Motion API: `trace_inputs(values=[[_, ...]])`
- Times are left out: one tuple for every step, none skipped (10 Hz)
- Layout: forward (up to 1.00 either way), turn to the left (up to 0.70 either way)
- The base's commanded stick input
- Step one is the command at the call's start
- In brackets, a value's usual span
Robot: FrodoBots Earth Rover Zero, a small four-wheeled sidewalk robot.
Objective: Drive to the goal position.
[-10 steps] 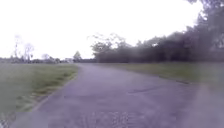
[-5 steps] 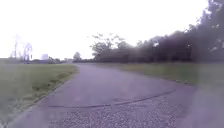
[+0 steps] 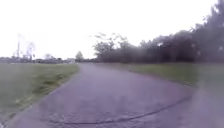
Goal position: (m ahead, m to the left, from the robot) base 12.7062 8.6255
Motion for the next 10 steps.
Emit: trace_inputs(values=[[0.85,0.00],[0.85,0.00],[0.85,0.00],[0.85,0.00],[0.85,0.00],[0.85,0.00],[0.85,0.00],[0.85,0.00],[0.85,0.00],[0.85,0.00]])
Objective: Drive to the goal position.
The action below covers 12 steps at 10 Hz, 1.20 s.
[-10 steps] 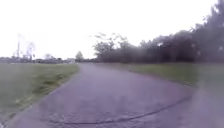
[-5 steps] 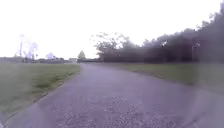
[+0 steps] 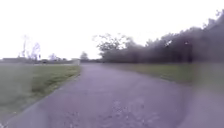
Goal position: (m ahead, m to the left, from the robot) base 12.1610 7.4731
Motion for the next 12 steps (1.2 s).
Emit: trace_inputs(values=[[0.85,0.00],[0.85,0.00],[0.85,0.00],[0.85,0.00],[0.85,0.00],[0.85,0.00],[0.85,0.00],[0.85,0.00],[0.85,0.00],[0.85,0.00],[0.85,0.00],[0.85,0.00]])
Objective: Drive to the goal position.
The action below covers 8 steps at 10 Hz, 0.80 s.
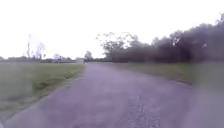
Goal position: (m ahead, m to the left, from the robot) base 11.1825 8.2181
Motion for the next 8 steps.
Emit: trace_inputs(values=[[0.85,0.00],[0.85,0.00],[0.85,0.00],[0.85,0.00],[0.85,0.00],[0.85,0.00],[0.85,-0.34],[0.85,-0.34]])
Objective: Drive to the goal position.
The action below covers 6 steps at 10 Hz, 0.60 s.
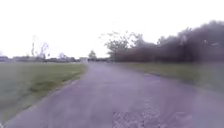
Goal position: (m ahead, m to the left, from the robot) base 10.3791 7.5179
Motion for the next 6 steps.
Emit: trace_inputs(values=[[0.85,-0.34],[0.85,-0.34],[0.85,-0.34],[0.85,-0.34],[0.85,-0.25],[0.85,-0.14]])
